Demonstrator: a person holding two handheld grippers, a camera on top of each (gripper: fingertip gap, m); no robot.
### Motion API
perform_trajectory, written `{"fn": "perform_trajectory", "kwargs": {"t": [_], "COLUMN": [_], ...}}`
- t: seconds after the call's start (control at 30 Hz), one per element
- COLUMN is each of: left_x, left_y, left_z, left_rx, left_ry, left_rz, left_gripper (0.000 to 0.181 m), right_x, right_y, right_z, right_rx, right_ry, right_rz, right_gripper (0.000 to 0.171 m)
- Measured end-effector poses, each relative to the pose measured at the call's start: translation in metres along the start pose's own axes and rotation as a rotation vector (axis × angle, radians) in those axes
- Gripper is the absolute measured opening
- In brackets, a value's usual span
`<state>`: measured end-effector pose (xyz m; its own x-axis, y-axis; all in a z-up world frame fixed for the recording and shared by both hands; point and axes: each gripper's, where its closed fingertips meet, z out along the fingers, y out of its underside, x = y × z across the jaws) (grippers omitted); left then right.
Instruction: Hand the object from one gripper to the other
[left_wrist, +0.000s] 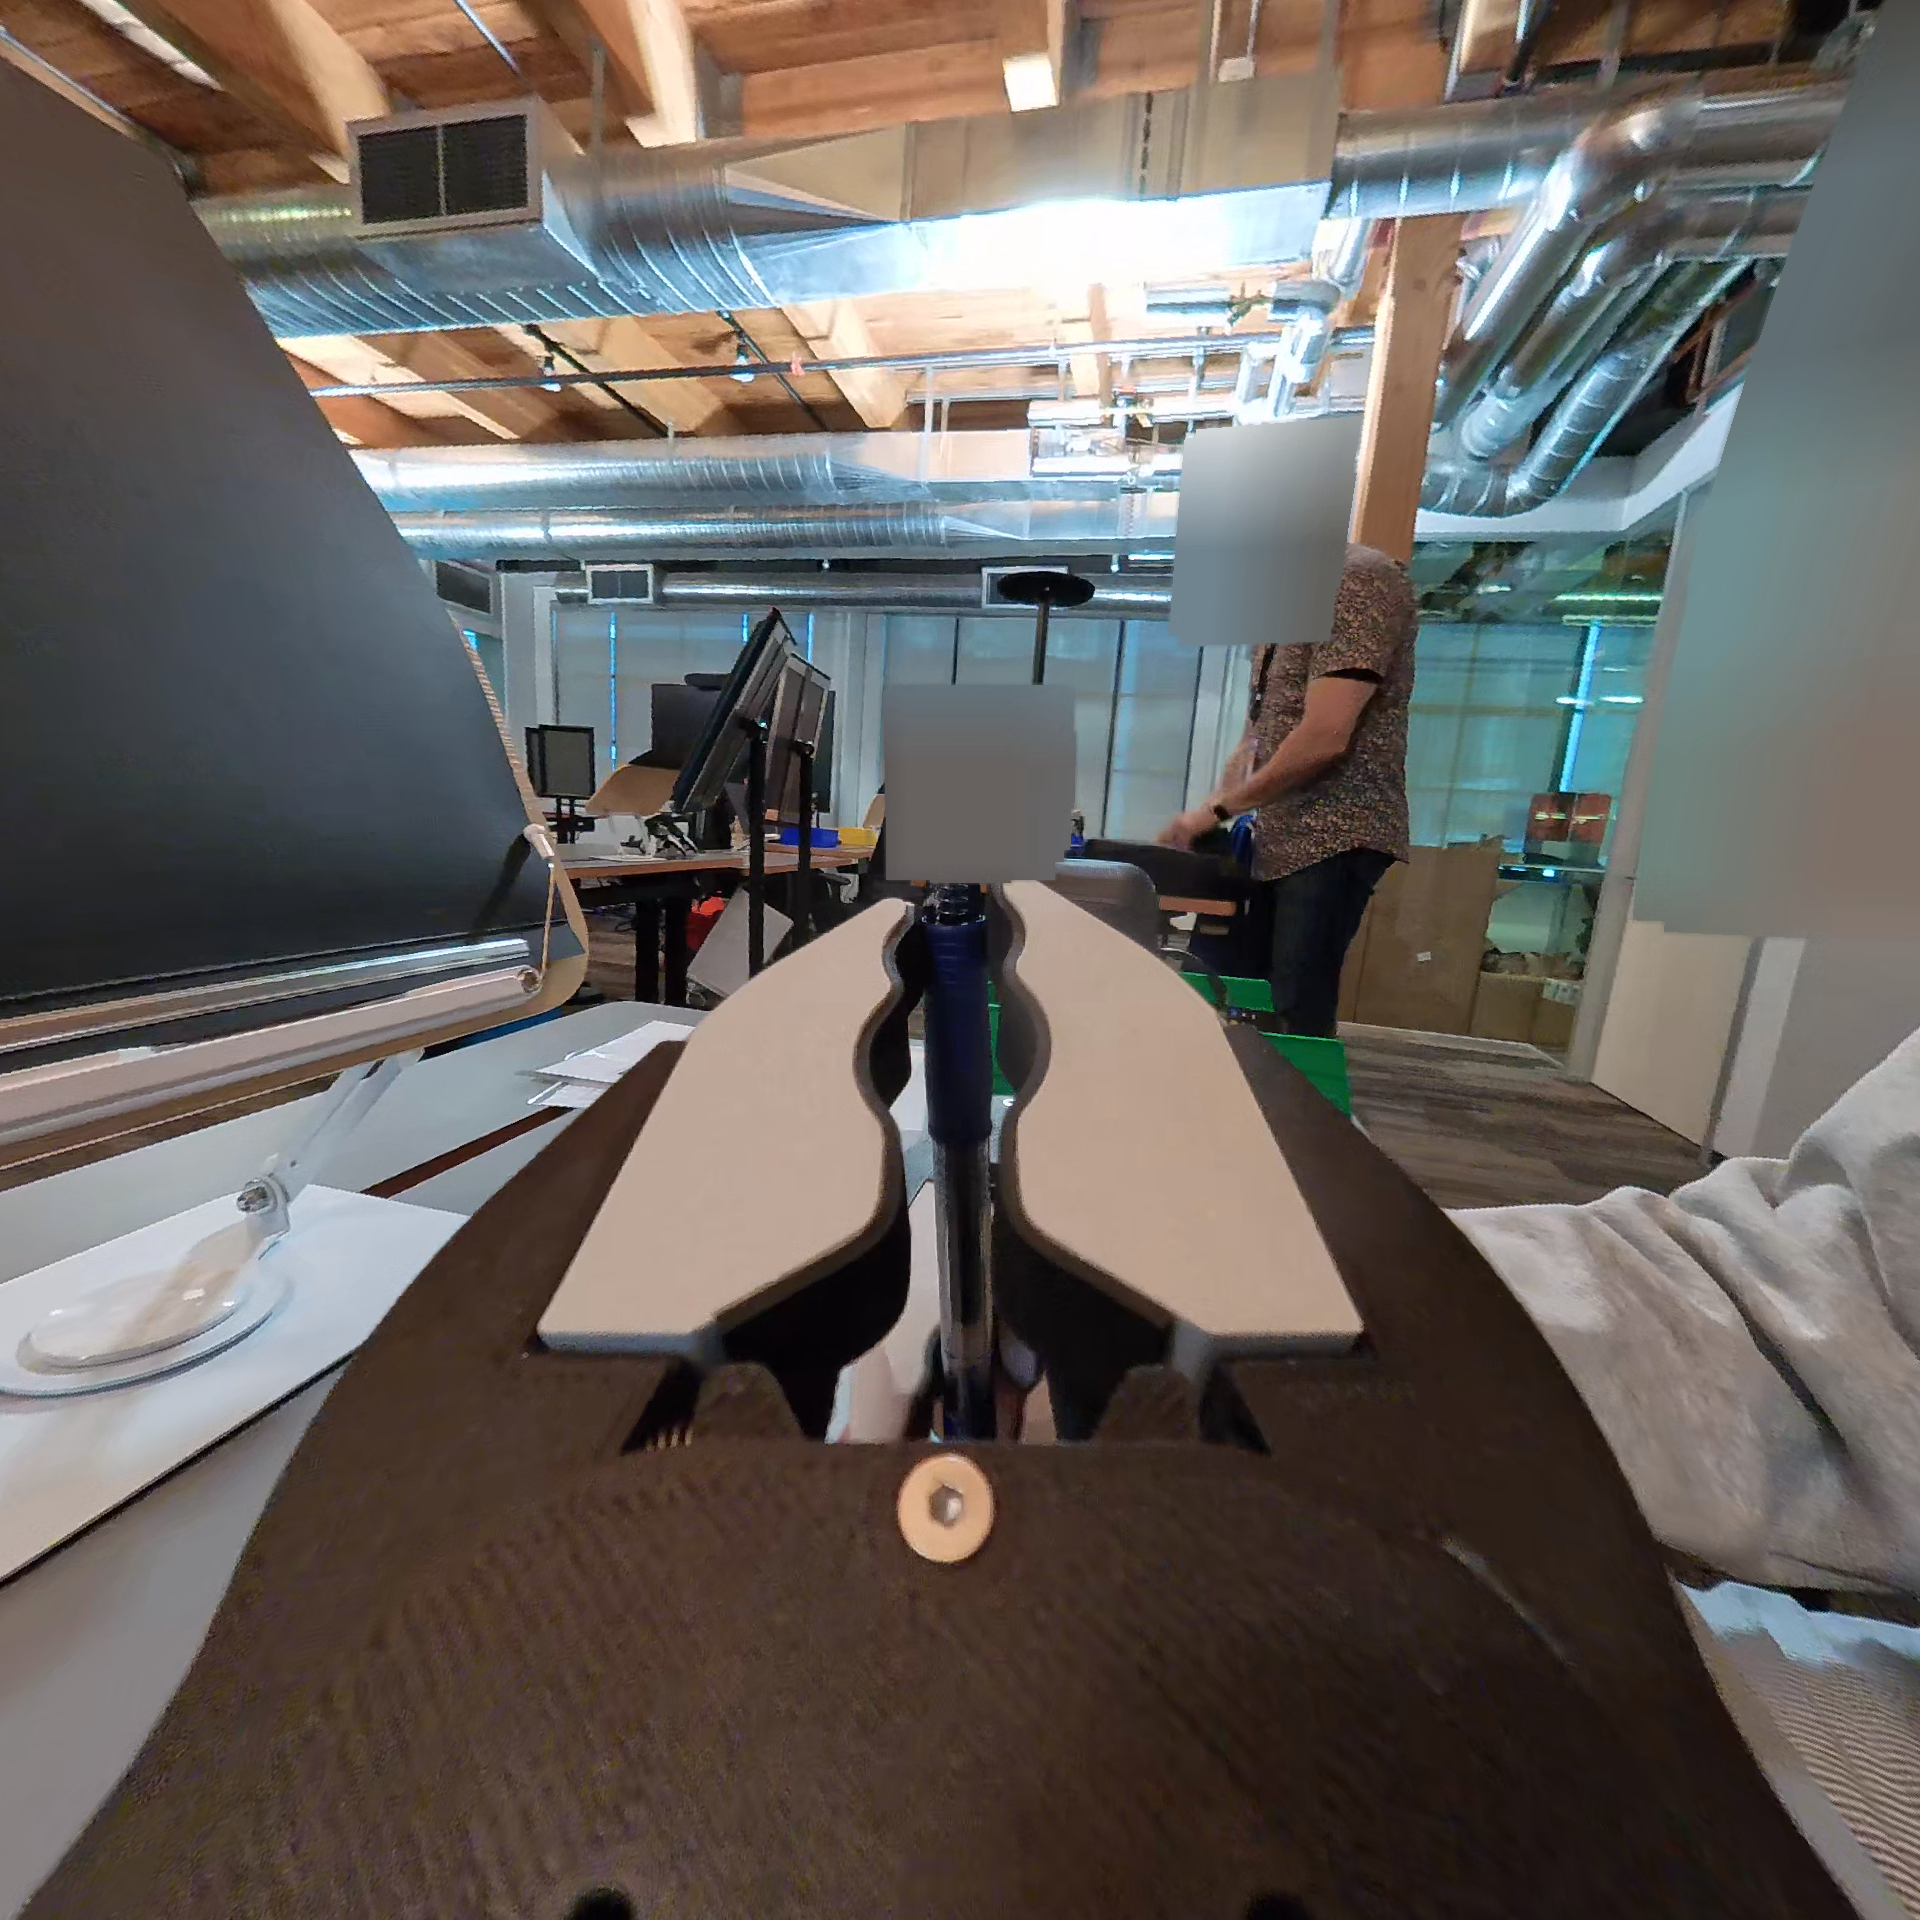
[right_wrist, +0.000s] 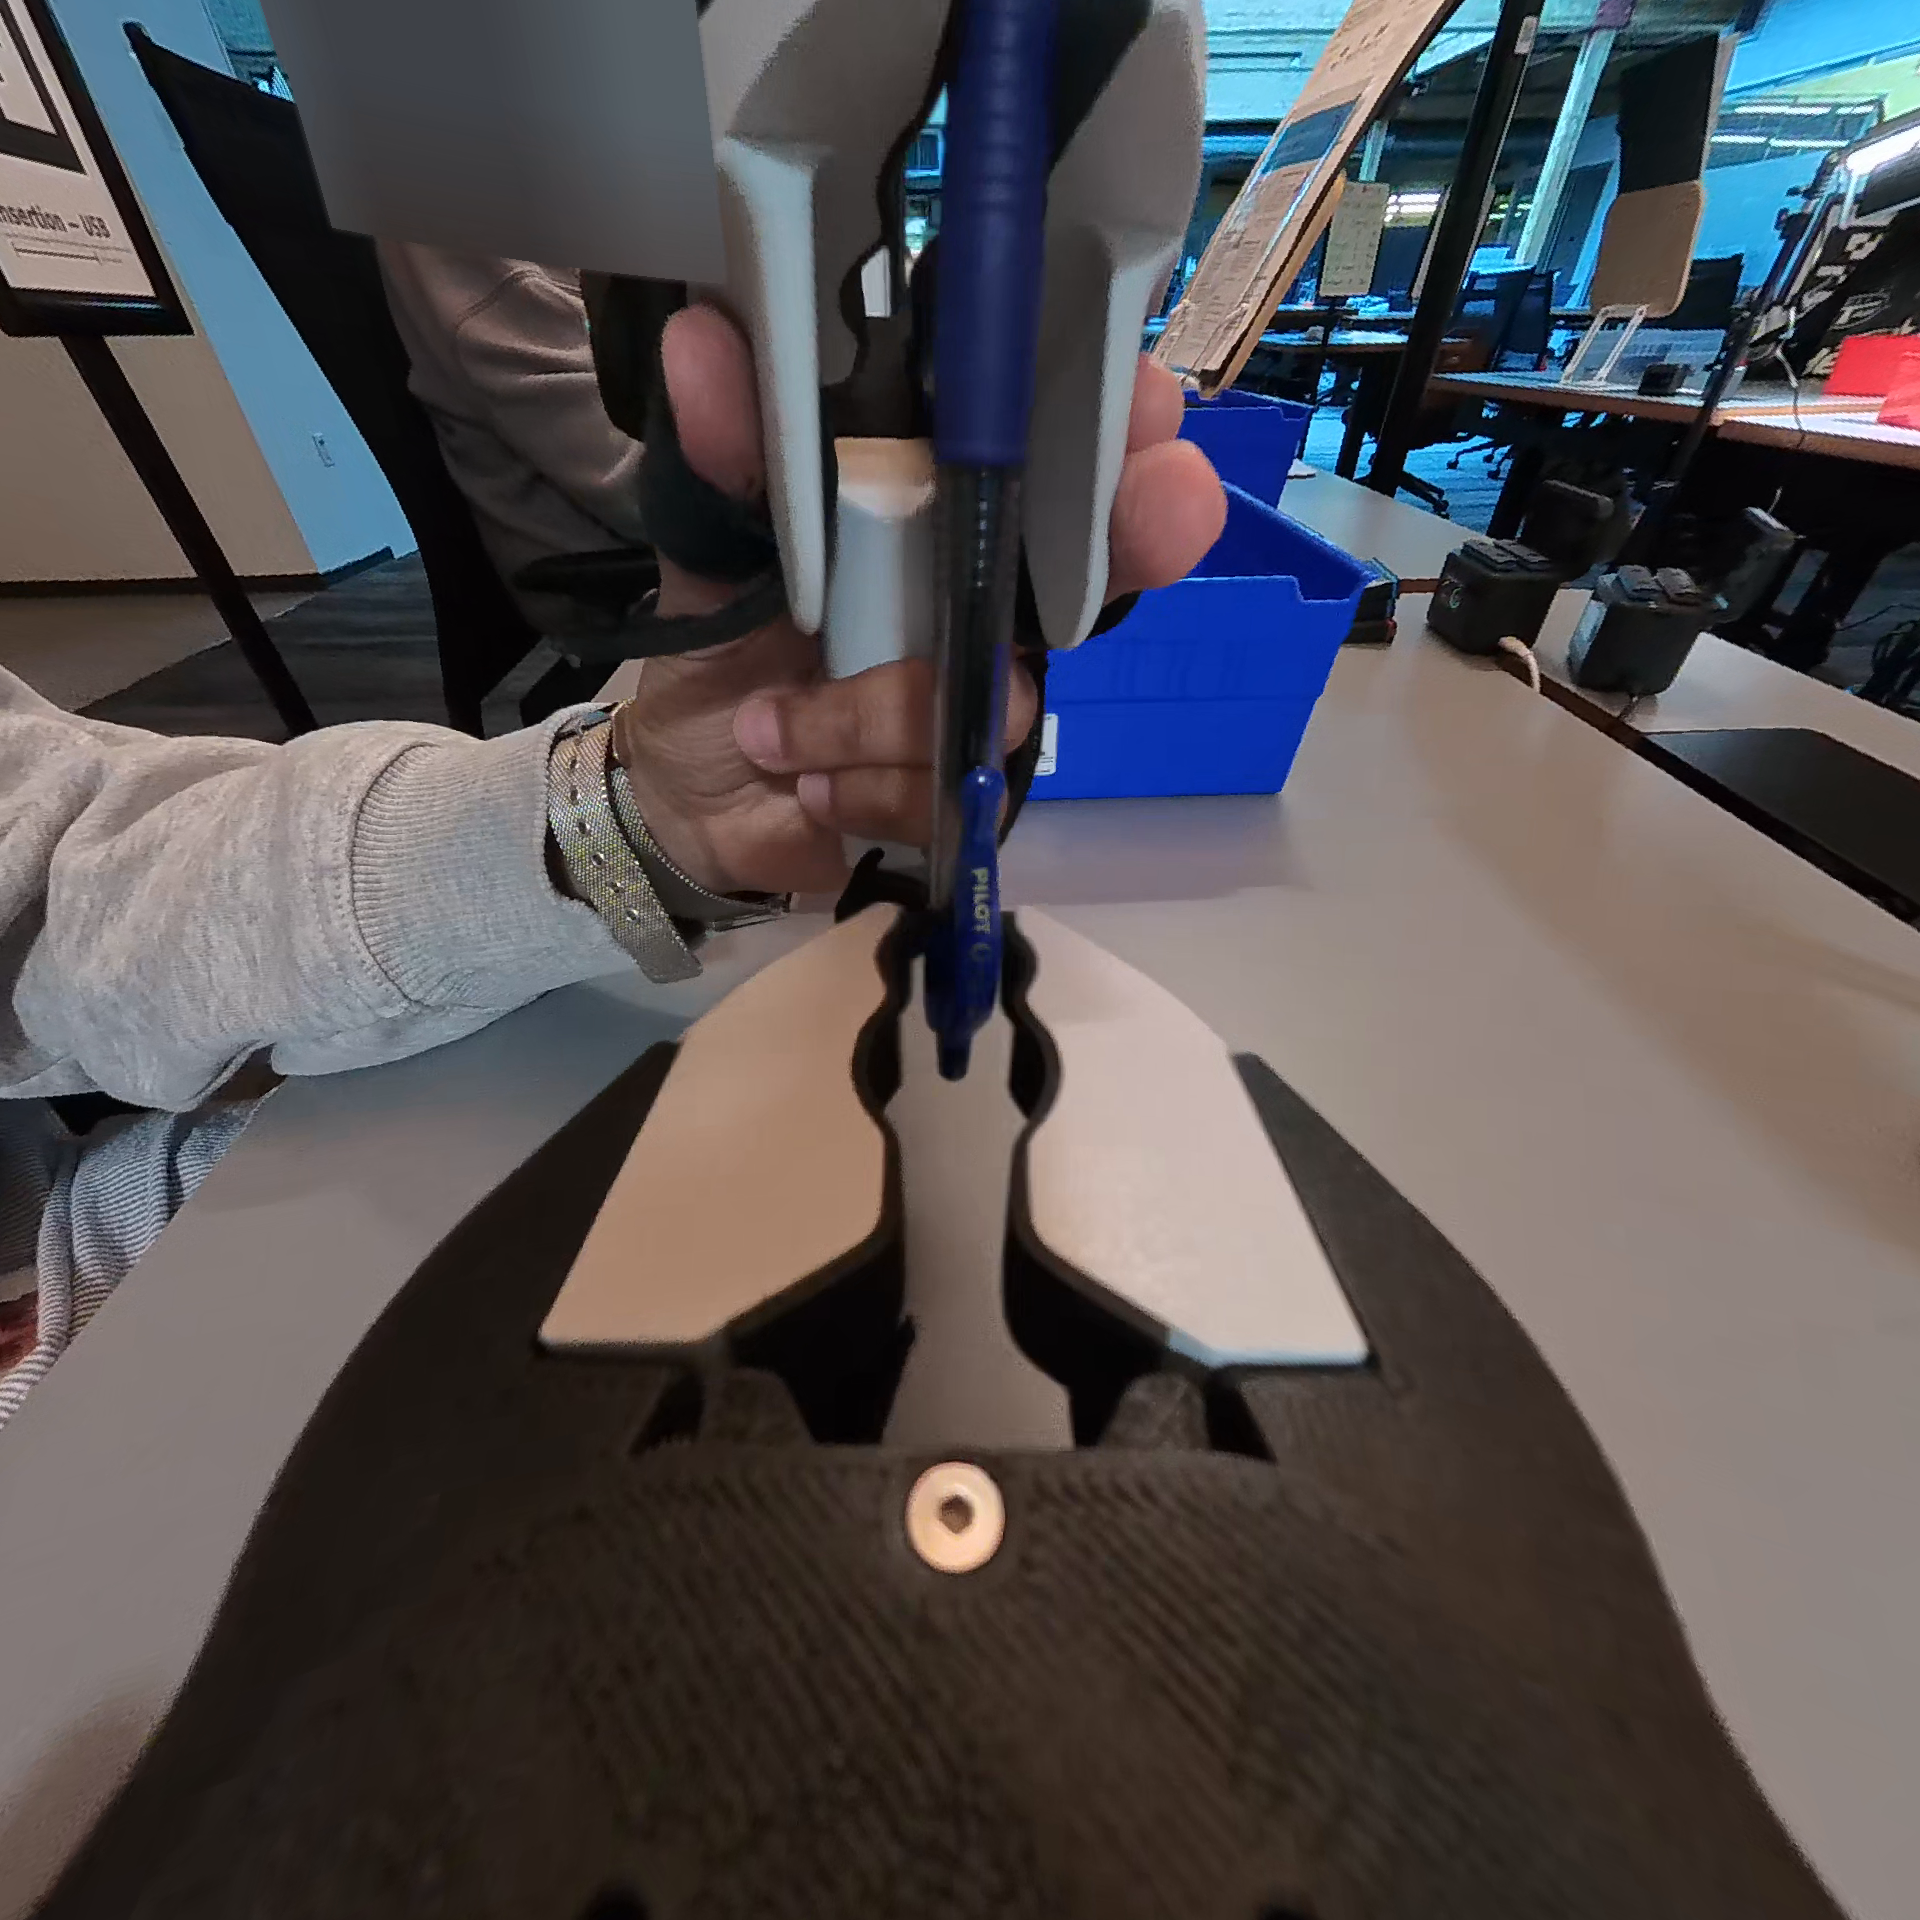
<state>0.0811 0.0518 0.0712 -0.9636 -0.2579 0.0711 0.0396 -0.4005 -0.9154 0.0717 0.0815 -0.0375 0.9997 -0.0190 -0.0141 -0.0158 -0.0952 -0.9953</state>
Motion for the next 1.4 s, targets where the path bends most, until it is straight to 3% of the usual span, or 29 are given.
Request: {"fn": "perform_trajectory", "kwargs": {"t": [0.13, 0.23, 0.4, 0.7, 1.0, 1.33, 1.4], "left_x": [-0.005, -0.007, -0.006, -0.001, 0.002, 0.004, 0.001], "left_y": [-0.002, 0.001, 0.015, 0.026, 0.028, 0.027, 0.027], "left_z": [-0.003, -0.003, 0.004, 0.009, 0.011, 0.011, 0.011], "left_rx": [0.011, 0.0, -0.082, -0.129, -0.131, -0.132, -0.132], "left_ry": [-0.017, -0.016, -0.009, 0.022, 0.045, 0.059, 0.045], "left_rz": [-0.025, -0.05, -0.06, -0.078, -0.096, -0.119, -0.119], "left_gripper": [0.012, 0.012, 0.011, 0.012, 0.012, 0.012, 0.019], "right_x": [0.01, 0.017, 0.026, 0.009, 0.002, 0.002, 0.002], "right_y": [-0.017, -0.042, -0.058, -0.042, -0.034, -0.034, -0.035], "right_z": [-0.009, -0.026, -0.049, -0.029, -0.018, -0.019, -0.02], "right_rx": [0.11, 0.275, 0.39, 0.233, 0.179, 0.17, 0.18], "right_ry": [0.042, 0.057, 0.061, 0.005, -0.01, -0.008, -0.009], "right_rz": [0.042, 0.113, 0.175, 0.105, 0.062, 0.07, 0.073], "right_gripper": [0.058, 0.069, 0.059, 0.025, 0.011, 0.01, 0.01]}}
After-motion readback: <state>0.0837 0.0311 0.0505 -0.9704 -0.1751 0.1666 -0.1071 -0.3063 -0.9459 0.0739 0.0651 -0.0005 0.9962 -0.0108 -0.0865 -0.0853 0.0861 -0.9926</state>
